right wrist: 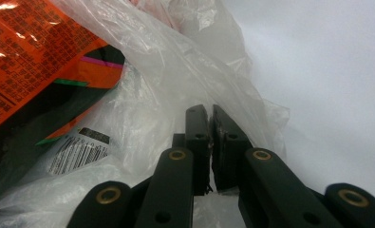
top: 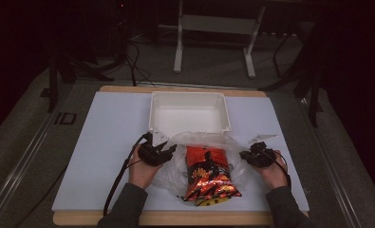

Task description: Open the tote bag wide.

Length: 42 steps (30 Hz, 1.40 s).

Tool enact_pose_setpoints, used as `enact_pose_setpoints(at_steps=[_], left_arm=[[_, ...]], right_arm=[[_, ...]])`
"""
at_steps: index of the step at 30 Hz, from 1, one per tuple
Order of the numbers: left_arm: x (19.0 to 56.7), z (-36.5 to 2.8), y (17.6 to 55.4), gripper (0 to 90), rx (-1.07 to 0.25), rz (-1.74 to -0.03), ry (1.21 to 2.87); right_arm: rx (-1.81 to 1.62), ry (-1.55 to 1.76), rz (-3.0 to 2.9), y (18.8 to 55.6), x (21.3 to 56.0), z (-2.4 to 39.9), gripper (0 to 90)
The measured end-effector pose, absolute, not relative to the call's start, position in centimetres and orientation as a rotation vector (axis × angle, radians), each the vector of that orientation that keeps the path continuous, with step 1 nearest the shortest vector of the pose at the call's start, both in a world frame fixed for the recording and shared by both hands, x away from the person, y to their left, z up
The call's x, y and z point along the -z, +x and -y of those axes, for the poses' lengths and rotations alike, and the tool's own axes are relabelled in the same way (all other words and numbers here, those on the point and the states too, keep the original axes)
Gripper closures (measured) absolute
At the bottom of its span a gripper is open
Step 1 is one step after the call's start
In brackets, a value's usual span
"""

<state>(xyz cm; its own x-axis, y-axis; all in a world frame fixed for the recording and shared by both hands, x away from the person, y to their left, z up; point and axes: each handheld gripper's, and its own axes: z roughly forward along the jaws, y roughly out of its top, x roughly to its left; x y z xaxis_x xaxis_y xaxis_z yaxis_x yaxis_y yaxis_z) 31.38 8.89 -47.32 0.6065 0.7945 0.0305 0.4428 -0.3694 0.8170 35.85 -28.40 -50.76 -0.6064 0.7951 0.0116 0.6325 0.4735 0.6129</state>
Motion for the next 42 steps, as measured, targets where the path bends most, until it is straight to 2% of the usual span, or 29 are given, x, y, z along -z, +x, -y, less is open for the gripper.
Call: enact_pose_setpoints(at_steps=[12,14,28,42], left_arm=[[47.4,-9.0,29.2,57.7,-0.444,-0.896,2.028],[47.3,-8.9,28.4,56.8,-0.39,-0.864,2.009],[48.1,-8.4,25.2,54.9,-0.382,-0.751,2.035],[48.3,-5.9,21.5,52.3,-0.273,-0.615,2.085]], right_arm=[[-0.855,1.2,-2.452,35.7,50.8,28.1,83.7],[-0.857,1.197,-2.451,35.6,50.7,28.1,83.0],[-0.878,1.187,-2.452,35.4,50.8,28.1,81.0],[-0.89,1.17,-2.458,35.3,50.9,28.0,79.6]])
